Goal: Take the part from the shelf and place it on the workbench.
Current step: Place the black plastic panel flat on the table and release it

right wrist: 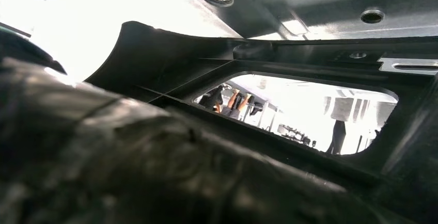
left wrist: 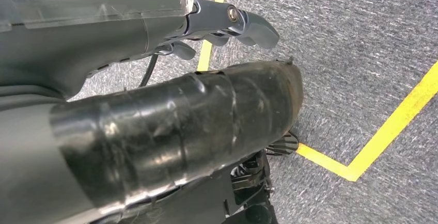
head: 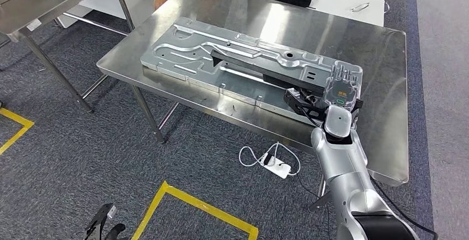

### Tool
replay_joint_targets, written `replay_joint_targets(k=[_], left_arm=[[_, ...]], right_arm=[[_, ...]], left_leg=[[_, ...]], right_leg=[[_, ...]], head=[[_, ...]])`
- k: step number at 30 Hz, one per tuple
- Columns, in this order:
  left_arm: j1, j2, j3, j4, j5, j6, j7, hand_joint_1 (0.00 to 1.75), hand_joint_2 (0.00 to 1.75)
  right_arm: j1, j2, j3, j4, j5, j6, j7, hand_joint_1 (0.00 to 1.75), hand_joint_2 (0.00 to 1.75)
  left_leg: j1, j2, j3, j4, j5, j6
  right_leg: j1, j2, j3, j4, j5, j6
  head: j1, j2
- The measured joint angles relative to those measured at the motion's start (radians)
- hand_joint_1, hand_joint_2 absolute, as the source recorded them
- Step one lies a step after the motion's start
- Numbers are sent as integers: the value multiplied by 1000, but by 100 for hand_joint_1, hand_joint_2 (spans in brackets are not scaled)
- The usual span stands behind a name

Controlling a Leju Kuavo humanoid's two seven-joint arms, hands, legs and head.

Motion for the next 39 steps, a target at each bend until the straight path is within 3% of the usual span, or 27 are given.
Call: replay_joint_targets(k=[14,23,29,35,39], left_arm=[[0,0,0,2,2,1,-4,0,0],[-17,7,-1,18,2,6,-18,0,0],[-44,7,-1,19,-18,20,8,0,0],[-66,-2,-1,19,16,61,22,0,0],[-74,-9,0,19,21,77,25,0,0]], right_arm=[[2,6,3,-20,-6,4,-25,0,0],[-23,20,55,-51,-68,141,-23,0,0],[-77,11,73,84,-84,357,46,0,0],[-119,-32,124,201,13,368,237,0,0],[-128,-66,134,226,16,368,237,0,0]], left_leg=[[0,0,-1,0,0,0],[1,0,-1,0,0,0],[1,0,0,0,1,0],[1,-4,0,1,1,-1],[1,-3,0,1,1,0]], right_leg=[[0,0,0,0,0,0],[1,0,-1,0,0,0],[1,0,0,0,0,0],[0,-3,1,-1,0,0],[0,-2,2,-2,0,0]], head=[[0,0],[0,0],[0,0],[0,0],[0,0]])
